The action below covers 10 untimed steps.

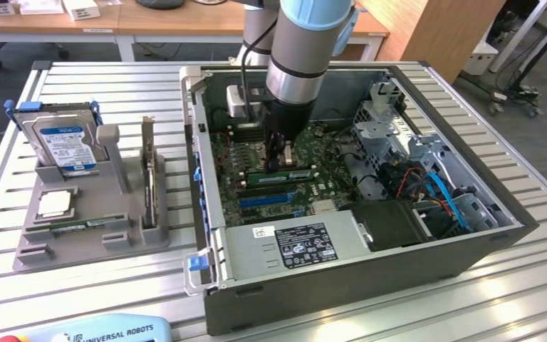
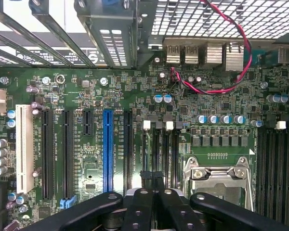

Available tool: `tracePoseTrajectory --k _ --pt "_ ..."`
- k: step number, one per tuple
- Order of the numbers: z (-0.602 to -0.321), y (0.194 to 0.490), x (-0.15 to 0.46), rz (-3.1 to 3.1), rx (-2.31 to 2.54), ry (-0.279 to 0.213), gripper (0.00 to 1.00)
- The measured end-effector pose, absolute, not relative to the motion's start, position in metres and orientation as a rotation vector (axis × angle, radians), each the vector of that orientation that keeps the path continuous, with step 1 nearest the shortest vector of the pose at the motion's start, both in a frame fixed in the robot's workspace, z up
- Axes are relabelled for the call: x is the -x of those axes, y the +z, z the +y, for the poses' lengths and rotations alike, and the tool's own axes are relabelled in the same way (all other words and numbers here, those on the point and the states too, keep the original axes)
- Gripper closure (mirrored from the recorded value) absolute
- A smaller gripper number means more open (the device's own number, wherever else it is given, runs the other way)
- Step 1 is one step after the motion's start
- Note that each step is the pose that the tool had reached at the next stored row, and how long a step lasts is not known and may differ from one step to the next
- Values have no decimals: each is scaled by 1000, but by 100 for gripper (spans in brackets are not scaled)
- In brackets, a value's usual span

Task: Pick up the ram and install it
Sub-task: 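Press down the ram until it locks into place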

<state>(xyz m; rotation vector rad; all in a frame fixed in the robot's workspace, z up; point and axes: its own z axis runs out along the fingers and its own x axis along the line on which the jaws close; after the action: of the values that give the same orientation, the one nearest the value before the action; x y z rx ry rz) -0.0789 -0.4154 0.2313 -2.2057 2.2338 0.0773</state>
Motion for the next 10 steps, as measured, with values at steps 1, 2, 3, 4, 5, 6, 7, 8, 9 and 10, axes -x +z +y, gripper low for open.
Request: tracePoseTrajectory --k 1,2,3,4,5,6,7,8,9,10 --pt "-415 231 79 2234 2206 77 90" --pt "-415 230 79 2234 2206 77 90" --pt "-415 229 79 2234 2206 77 90" --pt "-415 228 79 2234 2206 77 90" --pt "-415 228 79 2234 2206 77 90" --pt "-415 228 79 2234 2206 77 90" --pt "-415 228 79 2234 2206 77 90" --pt "-415 228 79 2234 2206 77 90" --pt "-415 228 79 2234 2206 77 90" --pt "-415 227 79 2234 2205 77 90"
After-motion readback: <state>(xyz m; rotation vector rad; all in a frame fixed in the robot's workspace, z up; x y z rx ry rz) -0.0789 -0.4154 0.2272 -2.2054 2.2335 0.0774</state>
